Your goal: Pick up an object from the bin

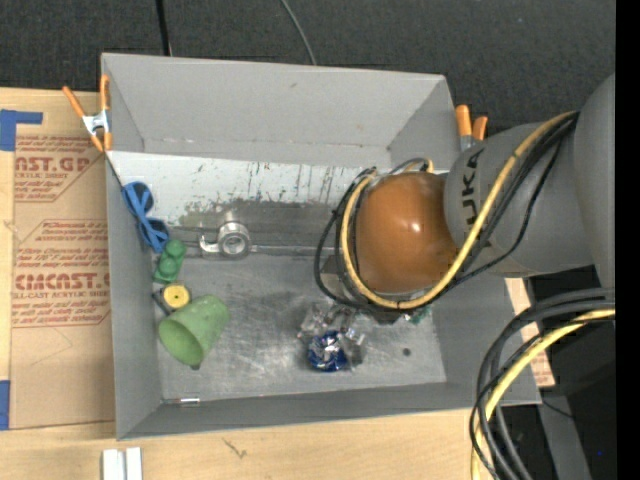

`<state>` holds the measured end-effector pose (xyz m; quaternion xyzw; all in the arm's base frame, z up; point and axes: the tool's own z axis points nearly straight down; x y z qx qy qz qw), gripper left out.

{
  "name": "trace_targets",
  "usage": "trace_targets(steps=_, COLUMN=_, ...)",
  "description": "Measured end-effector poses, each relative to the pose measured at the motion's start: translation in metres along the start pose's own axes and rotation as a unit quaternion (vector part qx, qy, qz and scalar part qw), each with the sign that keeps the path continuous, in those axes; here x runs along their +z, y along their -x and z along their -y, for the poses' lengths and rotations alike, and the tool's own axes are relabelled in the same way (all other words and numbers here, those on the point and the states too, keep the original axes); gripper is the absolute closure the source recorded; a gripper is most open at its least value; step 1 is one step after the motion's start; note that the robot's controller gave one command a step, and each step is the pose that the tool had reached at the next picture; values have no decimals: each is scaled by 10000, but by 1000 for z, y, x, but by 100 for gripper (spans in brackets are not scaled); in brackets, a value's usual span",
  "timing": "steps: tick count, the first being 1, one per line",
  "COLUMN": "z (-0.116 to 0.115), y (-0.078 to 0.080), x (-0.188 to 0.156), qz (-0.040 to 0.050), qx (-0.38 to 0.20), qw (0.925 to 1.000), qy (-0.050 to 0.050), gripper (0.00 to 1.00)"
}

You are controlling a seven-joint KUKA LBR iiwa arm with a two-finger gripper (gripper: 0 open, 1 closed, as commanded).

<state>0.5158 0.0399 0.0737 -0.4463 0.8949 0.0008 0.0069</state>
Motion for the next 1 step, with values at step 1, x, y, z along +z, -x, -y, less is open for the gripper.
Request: trace_targets(steps=1, z=-20, y=0, x=-188, qz=-26, qx=-87, qw=10000, qy=-8, gripper=100)
